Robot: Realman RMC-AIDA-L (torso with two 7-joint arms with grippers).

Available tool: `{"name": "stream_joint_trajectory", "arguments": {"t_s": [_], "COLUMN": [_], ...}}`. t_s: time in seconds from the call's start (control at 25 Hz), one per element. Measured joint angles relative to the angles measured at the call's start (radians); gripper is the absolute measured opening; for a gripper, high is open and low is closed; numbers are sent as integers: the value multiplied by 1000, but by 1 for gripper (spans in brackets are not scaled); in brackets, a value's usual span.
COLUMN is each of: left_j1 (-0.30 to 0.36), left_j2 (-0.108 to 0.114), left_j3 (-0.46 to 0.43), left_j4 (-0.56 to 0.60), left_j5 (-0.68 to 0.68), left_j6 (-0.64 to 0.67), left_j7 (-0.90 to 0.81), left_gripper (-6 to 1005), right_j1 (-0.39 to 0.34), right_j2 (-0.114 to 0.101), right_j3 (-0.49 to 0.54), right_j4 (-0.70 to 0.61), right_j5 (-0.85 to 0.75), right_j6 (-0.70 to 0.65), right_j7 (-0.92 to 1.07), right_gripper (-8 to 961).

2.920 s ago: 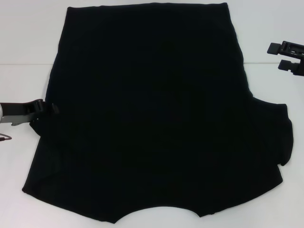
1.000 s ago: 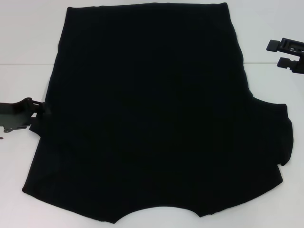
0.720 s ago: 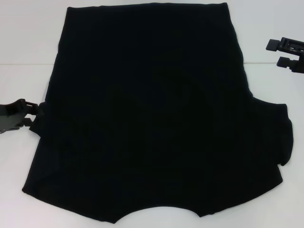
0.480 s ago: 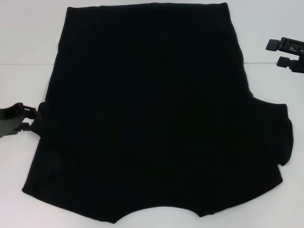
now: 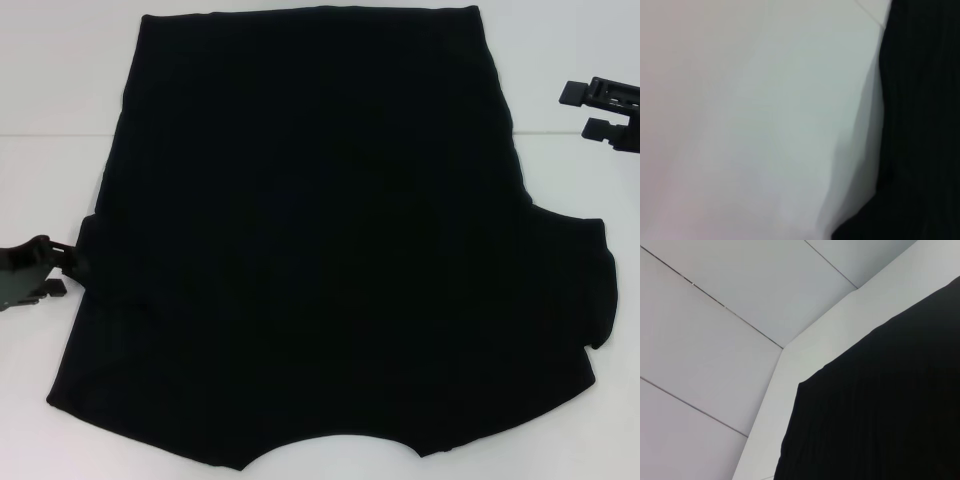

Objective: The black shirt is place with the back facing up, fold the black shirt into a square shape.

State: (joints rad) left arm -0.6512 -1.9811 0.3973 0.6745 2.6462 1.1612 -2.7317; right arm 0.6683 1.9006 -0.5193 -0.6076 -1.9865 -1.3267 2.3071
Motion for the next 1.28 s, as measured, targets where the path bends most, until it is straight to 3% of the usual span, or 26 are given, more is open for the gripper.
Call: {"name": "stream_joint_trajectory", "arguments": {"t_s": [0.64,1.28], "left_j1": [-43,-92], "left_j2": [3,-9], "left_j3": [5,13], "left_j4": [-66,-114], "left_j5": [-29,-155], "left_j6": [-10,-1], "left_j7": [10,84], "left_gripper": [444,443], "right_j1": [-7,-10], "right_j2": [-2,-2], "right_j3": [10,13], "right_j4": [-1,0], "right_j5": [0,0], "right_j6": [2,0], "right_j7": [0,0], "right_gripper": [790,787]}}
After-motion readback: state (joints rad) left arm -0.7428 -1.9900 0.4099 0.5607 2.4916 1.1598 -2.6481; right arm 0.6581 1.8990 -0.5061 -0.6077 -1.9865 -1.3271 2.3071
